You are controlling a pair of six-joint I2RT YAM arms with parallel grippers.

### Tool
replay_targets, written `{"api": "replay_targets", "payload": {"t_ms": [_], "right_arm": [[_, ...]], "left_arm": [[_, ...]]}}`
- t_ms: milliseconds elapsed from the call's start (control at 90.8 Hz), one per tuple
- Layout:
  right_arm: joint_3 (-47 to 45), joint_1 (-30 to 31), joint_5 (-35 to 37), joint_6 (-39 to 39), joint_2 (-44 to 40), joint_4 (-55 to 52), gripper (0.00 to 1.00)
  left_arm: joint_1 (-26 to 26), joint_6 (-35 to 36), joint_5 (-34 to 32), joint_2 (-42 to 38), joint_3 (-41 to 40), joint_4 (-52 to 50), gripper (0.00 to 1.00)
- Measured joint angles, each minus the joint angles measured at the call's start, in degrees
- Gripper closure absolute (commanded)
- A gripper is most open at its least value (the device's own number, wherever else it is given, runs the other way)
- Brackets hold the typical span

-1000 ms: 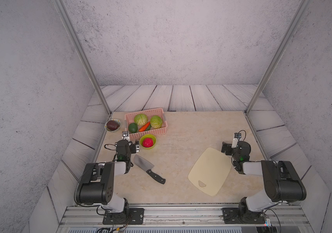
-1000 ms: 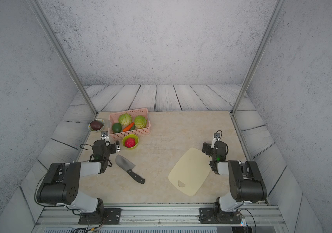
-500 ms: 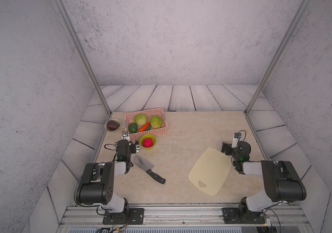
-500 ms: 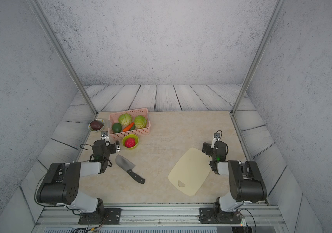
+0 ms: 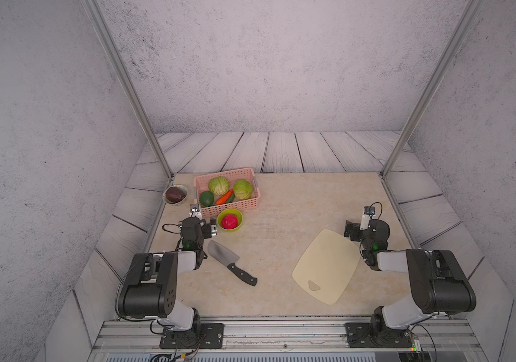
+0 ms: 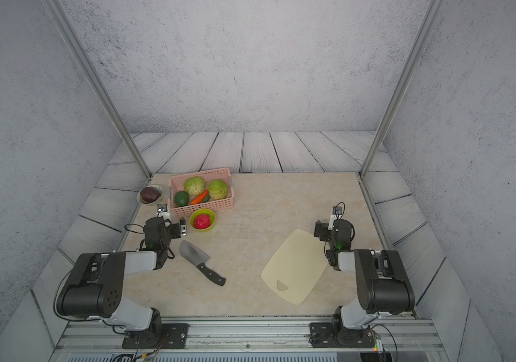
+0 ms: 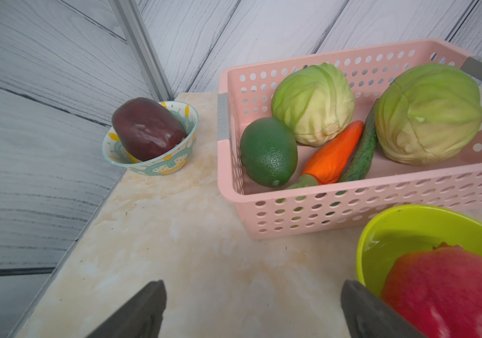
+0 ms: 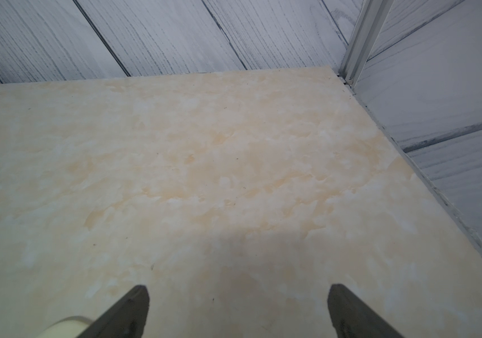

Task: Align the knife with the edge of the cutting board
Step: Move the knife to the center of the board.

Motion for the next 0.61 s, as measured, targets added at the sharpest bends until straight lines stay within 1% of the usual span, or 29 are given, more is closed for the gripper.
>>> {"api": "replay_targets", "payload": {"t_ms": [121,253,385,605], "right_arm": [[0.13,0.2,0.04,-0.04,-0.11,-0.46,0.01],[2.29,0.2,0.72,0.09,-2.82,-5.9,0.01],[4.83,0.2,1.62,0.28,-6.08,-9.35,0.01],[5.64,0.2,2.1,0.94,-9.66,-15.23,0.01]], "left_arm": [[0.0,0.33,0.31,-0.5,0.0,-1.27,0.02],[-0.04,0.28,-0.85,-2.97,1.07,-5.57,0.02],[-0.5,-0.11,-3.5,-5.46,4.07,-9.6,0.02],[-1.7,-1.31,-8.41,-8.94,5.33,-15.32,0.02]]}}
